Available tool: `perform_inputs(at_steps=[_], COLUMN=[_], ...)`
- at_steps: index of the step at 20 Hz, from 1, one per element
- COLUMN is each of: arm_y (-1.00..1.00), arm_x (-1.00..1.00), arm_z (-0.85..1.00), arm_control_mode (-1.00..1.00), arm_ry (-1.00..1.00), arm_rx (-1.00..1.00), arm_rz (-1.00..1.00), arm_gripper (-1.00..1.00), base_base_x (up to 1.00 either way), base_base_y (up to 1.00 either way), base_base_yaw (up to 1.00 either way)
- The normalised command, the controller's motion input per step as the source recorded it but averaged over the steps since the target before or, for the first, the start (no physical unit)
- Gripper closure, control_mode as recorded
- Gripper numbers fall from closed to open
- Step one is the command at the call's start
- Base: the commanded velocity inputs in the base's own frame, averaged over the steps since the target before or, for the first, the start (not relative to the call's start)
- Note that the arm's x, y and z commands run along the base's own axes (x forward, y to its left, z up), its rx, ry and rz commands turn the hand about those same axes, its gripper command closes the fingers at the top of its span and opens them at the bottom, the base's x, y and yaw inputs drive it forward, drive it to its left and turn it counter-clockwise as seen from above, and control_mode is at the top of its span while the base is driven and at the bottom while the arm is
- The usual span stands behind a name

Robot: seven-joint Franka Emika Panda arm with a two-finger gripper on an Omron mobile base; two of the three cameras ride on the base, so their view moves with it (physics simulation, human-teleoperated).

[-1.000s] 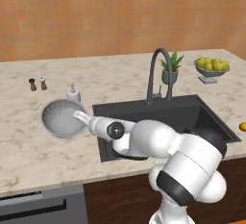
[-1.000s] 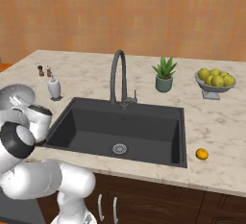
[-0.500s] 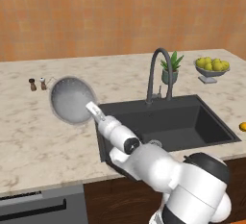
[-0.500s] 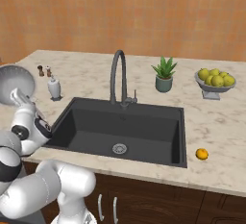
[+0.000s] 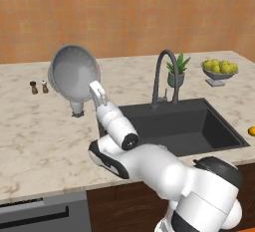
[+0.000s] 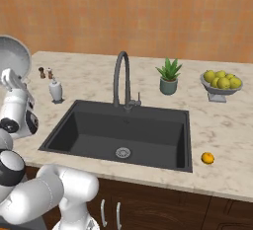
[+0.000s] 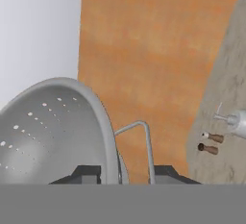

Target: Put the colander in the sink, put the tangerine in the colander, and turn on the sink faucet and pour water over the colander.

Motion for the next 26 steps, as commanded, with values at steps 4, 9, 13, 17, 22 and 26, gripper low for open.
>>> perform_inputs(at_steps=[4, 9, 13, 17, 22, 26], arm_y=[-0.06, -0.24, -0.51, -0.72, -0.94, -1.00], arm_x=[0.00, -0.01, -0.20, -0.46, -0.70, -0.60], arm_z=[1.00, 1.00, 1.00, 1.00, 1.00, 0.61], arm_control_mode=[-1.00, -1.00, -1.00, -1.00, -1.00, -1.00], arm_ry=[-0.11, -0.06, 0.00, 0.00, 0.00, 0.05], arm_rx=[0.10, 0.02, 0.00, -0.03, -0.17, -0.23], arm_rz=[0.00, 0.00, 0.00, 0.00, 0.00, 0.00], arm_gripper=[1.00, 1.00, 1.00, 1.00, 1.00, 1.00], base_base_x=[0.00, 0.00, 0.00, 0.00, 0.00, 0.00], base_base_y=[0.00, 0.00, 0.00, 0.00, 0.00, 0.00], base_base_yaw=[0.00, 0.00, 0.00, 0.00, 0.00, 0.00])
